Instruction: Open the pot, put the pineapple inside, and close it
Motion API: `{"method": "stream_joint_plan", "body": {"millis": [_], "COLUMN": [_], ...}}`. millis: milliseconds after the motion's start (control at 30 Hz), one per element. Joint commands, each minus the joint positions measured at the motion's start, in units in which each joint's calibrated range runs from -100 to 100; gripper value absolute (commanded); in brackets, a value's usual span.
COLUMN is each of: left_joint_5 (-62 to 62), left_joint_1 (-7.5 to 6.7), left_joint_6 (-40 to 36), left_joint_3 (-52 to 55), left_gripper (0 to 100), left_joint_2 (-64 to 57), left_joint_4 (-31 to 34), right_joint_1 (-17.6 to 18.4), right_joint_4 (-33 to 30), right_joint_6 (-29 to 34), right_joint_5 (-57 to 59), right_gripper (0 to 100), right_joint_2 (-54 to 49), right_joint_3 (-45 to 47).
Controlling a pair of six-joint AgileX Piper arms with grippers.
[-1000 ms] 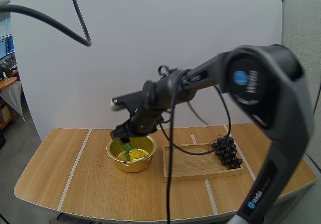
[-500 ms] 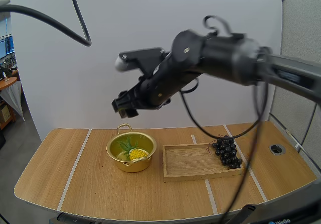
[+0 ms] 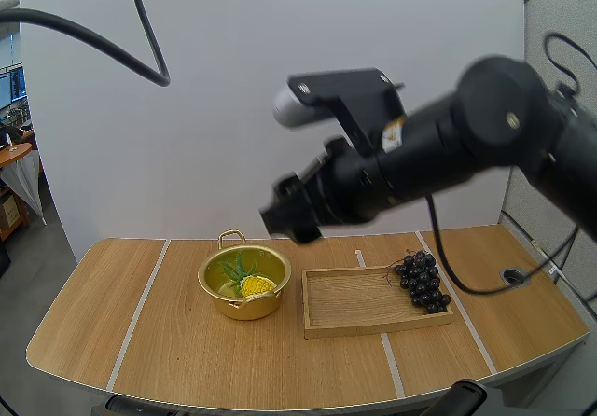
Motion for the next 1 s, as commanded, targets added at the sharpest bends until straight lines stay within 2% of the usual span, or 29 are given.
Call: {"method": "stream_joint_plan", "body": {"millis": [0, 200, 400, 633, 667, 700, 767, 833, 967], "left_joint_5": [-1.9, -1.9, -1.9, -1.9, -1.9, -1.9, -1.9, -1.9, -1.9], "left_joint_1": [-0.20, -0.20, -0.20, -0.20, -0.20, -0.20, -0.20, -0.20, -0.20], "left_joint_6": [-0.4, -0.4, -0.4, -0.4, -0.4, -0.4, -0.4, -0.4, -0.4], "left_joint_3": [-0.5, -0.5, -0.5, -0.5, -0.5, -0.5, -0.5, -0.5, -0.5], "left_gripper": [0, 0, 0, 0, 0, 0, 0, 0, 0], "left_joint_2": [-0.2, -0.2, -0.2, -0.2, -0.2, -0.2, -0.2, -0.2, -0.2], "left_joint_4": [0.3, 0.3, 0.3, 0.3, 0.3, 0.3, 0.3, 0.3, 0.3], "right_joint_1": [-0.1, -1.2, -1.2, -1.2, -1.2, -1.2, -1.3, -1.3, -1.4], "right_joint_4": [-5.2, -7.3, -7.3, -8.0, -8.0, -8.0, -7.5, -6.9, -8.8], "right_joint_6": [2.6, 4.0, 4.0, 4.0, 4.0, 4.0, 4.0, 4.0, 4.2], "right_joint_5": [3.8, 5.4, 5.8, 5.8, 5.8, 5.8, 5.8, 6.0, 6.2], "right_gripper": [100, 100, 100, 100, 96, 76, 46, 1, 0], "right_joint_2": [-8.5, -16.7, -23.4, -24.4, -24.4, -24.4, -24.4, -24.4, -24.4], "right_joint_3": [8.6, 15.8, 18.8, 18.8, 18.8, 18.8, 18.8, 18.8, 18.8]}}
